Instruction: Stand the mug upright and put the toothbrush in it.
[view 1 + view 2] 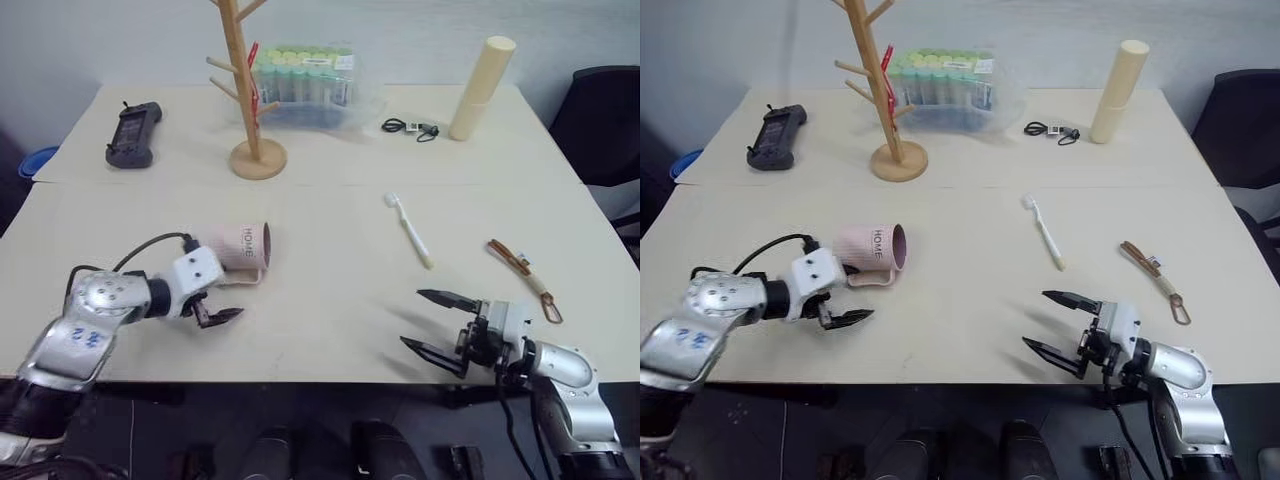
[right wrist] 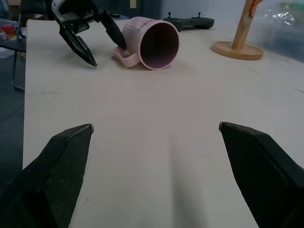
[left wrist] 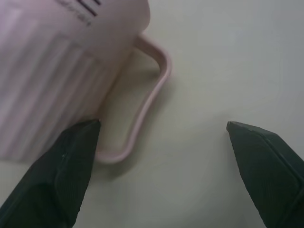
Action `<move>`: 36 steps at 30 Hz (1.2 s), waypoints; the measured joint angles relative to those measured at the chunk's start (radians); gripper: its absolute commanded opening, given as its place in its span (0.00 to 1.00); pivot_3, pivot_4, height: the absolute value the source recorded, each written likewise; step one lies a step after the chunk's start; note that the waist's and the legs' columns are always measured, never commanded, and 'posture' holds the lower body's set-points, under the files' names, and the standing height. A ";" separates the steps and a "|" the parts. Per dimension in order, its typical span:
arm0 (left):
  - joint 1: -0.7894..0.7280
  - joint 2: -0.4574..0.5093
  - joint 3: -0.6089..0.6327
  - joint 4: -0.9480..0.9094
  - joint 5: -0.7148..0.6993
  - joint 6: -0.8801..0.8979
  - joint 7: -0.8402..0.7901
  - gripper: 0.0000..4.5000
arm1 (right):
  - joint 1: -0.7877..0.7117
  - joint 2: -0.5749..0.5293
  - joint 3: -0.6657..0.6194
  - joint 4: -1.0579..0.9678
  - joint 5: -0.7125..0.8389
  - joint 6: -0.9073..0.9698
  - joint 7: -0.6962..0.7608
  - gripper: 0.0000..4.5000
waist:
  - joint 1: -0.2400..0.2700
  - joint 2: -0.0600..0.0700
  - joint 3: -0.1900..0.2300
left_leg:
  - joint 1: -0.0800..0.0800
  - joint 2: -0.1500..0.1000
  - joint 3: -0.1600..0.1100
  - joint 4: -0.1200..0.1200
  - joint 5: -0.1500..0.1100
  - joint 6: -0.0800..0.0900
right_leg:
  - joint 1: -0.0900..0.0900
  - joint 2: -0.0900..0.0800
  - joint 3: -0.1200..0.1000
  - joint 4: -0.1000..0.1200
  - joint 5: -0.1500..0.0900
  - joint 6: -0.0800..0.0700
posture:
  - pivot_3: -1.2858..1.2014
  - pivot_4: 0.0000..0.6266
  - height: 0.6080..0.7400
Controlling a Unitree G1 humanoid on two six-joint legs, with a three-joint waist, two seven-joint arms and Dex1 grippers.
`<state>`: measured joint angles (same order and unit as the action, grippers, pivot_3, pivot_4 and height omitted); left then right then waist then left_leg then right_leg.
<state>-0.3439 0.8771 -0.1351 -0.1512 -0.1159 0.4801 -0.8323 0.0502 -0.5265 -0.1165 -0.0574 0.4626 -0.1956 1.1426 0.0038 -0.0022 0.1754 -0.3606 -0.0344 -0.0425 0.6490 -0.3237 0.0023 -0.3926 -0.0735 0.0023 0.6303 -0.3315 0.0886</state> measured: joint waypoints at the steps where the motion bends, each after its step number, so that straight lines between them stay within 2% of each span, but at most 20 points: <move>1: -0.032 -0.010 -0.020 0.026 0.016 -0.010 -0.002 0.82 | 0.004 0.004 0.002 -0.004 -0.002 0.000 -0.011 1.00 | 0.002 0.000 0.000 | 0.000 0.000 0.000 0.001 0.000 0.000 | 0.000 0.000 0.000 0.000 0.000 0.000 | 0.52 0.24 1.00; 6: -0.127 -0.037 -0.081 0.152 0.070 -0.089 -0.039 0.51 | 0.034 0.009 0.006 -0.035 -0.013 -0.001 -0.045 1.00 | 0.001 0.000 0.000 | 0.001 -0.001 0.000 0.002 0.001 0.000 | 0.000 0.000 0.001 0.004 0.000 0.000 | 0.52 0.24 1.00; 10: -0.152 -0.038 -0.095 0.220 0.082 -0.169 -0.086 0.26 | 0.056 0.009 0.008 -0.050 -0.016 -0.001 -0.067 1.00 | -0.001 0.000 0.000 | 0.002 -0.001 0.000 0.002 0.001 -0.001 | 0.000 0.000 0.001 0.005 0.000 0.000 | 0.52 0.24 1.00; 14: -0.197 -0.082 -0.091 0.303 0.078 -0.222 -0.116 0.01 | 0.077 0.009 0.004 -0.061 -0.021 0.000 -0.101 1.00 | 0.002 0.000 0.000 | 0.002 -0.001 0.000 0.003 0.001 -0.001 | 0.000 0.000 0.001 0.006 0.000 0.000 | 0.52 0.24 1.00; 19: -0.218 -0.211 -0.017 0.316 -0.097 -0.274 -0.280 0.00 | 0.108 0.008 -0.009 -0.075 -0.022 -0.001 -0.124 1.00 | 0.015 0.000 0.000 | 0.000 -0.001 0.000 0.005 0.001 0.000 | 0.000 -0.001 0.000 0.006 0.000 0.000 | 0.52 0.24 1.00; 23: -0.192 -0.386 0.009 0.278 -0.281 -0.292 -0.379 0.00 | 0.125 0.008 -0.012 -0.097 -0.022 -0.001 -0.145 1.00 | 0.019 0.000 0.000 | -0.010 -0.001 -0.002 0.014 0.000 0.000 | -0.005 0.000 -0.002 0.007 0.000 0.001 | 0.52 0.24 1.00; 25: -0.180 -0.474 0.030 0.287 -0.339 -0.314 -0.393 0.00 | 0.140 0.008 -0.021 -0.103 -0.022 -0.001 -0.156 1.00 | 0.019 0.000 0.000 | -0.009 -0.001 -0.002 0.015 0.000 0.000 | -0.004 0.000 -0.002 0.007 0.000 0.001 | 0.52 0.24 1.00; 28: -0.161 -0.608 0.042 0.368 -0.348 -0.400 -0.373 0.00 | 0.167 0.008 -0.023 -0.106 -0.023 -0.001 -0.167 1.00 | 0.020 0.000 0.000 | -0.008 -0.002 -0.001 0.015 0.000 0.001 | -0.003 0.000 -0.002 0.007 0.001 0.001 | 0.52 0.24 1.00; 32: -0.078 -0.731 -0.001 0.469 -0.286 -0.543 -0.332 0.00 | 0.174 0.008 -0.024 -0.112 -0.035 -0.001 -0.189 1.00 | 0.017 0.000 0.000 | -0.007 -0.001 -0.001 0.015 0.000 0.001 | -0.003 0.002 -0.001 0.007 0.001 0.002 | 0.52 0.24 1.00; 34: -0.053 -0.772 -0.009 0.472 -0.277 -0.575 -0.309 0.12 | 0.171 0.008 -0.024 -0.121 -0.039 -0.001 -0.197 1.00 | 0.020 0.000 0.000 | -0.007 -0.001 -0.001 0.015 0.000 0.001 | -0.003 0.001 -0.001 0.007 0.001 0.002 | 0.52 0.24 1.00; 36: -0.020 -0.765 -0.019 0.465 -0.268 -0.573 -0.298 0.20 | 0.168 0.008 -0.023 -0.139 -0.040 -0.001 -0.199 1.00 | 0.020 0.000 0.000 | -0.007 -0.001 -0.001 0.015 0.000 0.001 | -0.002 0.001 0.000 0.007 0.001 0.002 | 0.52 0.24 1.00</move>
<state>-0.3641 0.1123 -0.1537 0.3142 -0.3834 -0.0933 -1.1301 0.2180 -0.5185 -0.1399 -0.1964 0.4228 -0.1964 0.9437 0.0235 -0.0027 0.1752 -0.3672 -0.0355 -0.0437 0.6645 -0.3237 0.0033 -0.3950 -0.0720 0.0019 0.6378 -0.3307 0.0904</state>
